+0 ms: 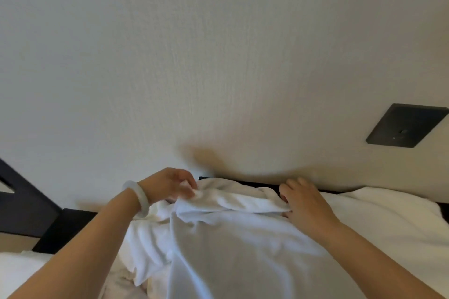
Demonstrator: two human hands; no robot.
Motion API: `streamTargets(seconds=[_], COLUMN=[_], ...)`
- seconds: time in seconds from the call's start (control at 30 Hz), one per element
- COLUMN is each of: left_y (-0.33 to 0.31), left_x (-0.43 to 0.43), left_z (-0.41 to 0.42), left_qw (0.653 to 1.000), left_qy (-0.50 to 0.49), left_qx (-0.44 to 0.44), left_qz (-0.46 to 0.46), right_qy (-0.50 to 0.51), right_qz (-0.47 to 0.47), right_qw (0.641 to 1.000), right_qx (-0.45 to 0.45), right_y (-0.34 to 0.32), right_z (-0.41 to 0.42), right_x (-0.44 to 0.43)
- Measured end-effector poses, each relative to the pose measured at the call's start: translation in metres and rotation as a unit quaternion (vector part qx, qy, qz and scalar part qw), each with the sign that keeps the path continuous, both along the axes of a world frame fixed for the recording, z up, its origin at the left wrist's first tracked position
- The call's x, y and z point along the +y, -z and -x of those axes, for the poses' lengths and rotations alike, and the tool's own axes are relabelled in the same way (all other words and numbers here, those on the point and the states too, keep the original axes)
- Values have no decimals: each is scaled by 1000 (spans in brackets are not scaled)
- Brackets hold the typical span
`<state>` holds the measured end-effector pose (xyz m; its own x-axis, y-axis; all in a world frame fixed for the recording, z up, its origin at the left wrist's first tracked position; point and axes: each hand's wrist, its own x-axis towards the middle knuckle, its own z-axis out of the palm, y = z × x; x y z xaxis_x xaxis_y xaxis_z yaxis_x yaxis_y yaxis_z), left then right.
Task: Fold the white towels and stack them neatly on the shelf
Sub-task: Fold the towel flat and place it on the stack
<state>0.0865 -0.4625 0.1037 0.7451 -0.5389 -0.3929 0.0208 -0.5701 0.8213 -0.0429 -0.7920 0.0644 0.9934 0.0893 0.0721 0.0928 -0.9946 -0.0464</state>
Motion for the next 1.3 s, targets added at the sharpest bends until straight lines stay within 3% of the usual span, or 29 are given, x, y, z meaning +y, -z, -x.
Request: streamTargets(seconds=[0.07,0.13,0.23,0.3,0.37,0.5,0.6,0.67,0.73,0.77,0.8,0.87,0.9,0.97,1.03,1.1,1.2,1.3], left_y=[-1,-4,-5,-8,-11,-19,-25,-34,-54,-67,-83,-112,-124,-138,-138,-133,-126,-108], left_x=[4,7,7,5,2,-5,-6,-3,-4,-8,-13,-24,-30,-38,-43,-43,-43,-42], left_z=[4,10,11,7,4,2,-3,-7,-9,-8,-8,-11,-14,-16,-14,-10,-5,0], left_qw=[974,955,971,966,964,962,911,888,935,962,967,927,905,884,892,904,917,930], left_qy=[102,112,-8,-99,-133,-77,-23,-49,-126,-186,-250,-328,-349,-376,-378,-363,-347,-332], left_qx=[-129,-166,-138,-150,-149,-149,-230,-251,-176,-105,-23,97,123,122,74,44,31,0], left_qz=[-155,-221,-194,-186,-175,-216,-342,-381,-280,-171,-49,153,211,250,237,221,193,160], right_qy=[-56,-68,-56,-33,-18,0,50,108,185,226,253,264,255,242,231,202,190,214], right_qz=[8,-8,-42,-119,-146,-60,10,12,-123,-256,-399,-574,-582,-503,-385,-305,-298,-350], right_qw=[998,998,994,983,976,975,982,986,974,940,881,766,755,801,861,898,909,892], right_qx=[-30,-4,84,135,159,214,181,128,43,8,-27,-120,-161,-218,-239,-243,-222,-190], right_y=[-6,-7,-16,-27,-35,-42,-52,-66,-82,-89,-97,-114,-119,-128,-126,-119,-105,-91], right_z=[9,17,23,22,19,14,11,11,5,0,-5,-15,-19,-20,-14,-8,-6,-9], right_x=[-1,-3,-7,-3,-3,-4,-4,-3,-3,-4,-3,-5,-7,-6,-4,-7,-17,-17])
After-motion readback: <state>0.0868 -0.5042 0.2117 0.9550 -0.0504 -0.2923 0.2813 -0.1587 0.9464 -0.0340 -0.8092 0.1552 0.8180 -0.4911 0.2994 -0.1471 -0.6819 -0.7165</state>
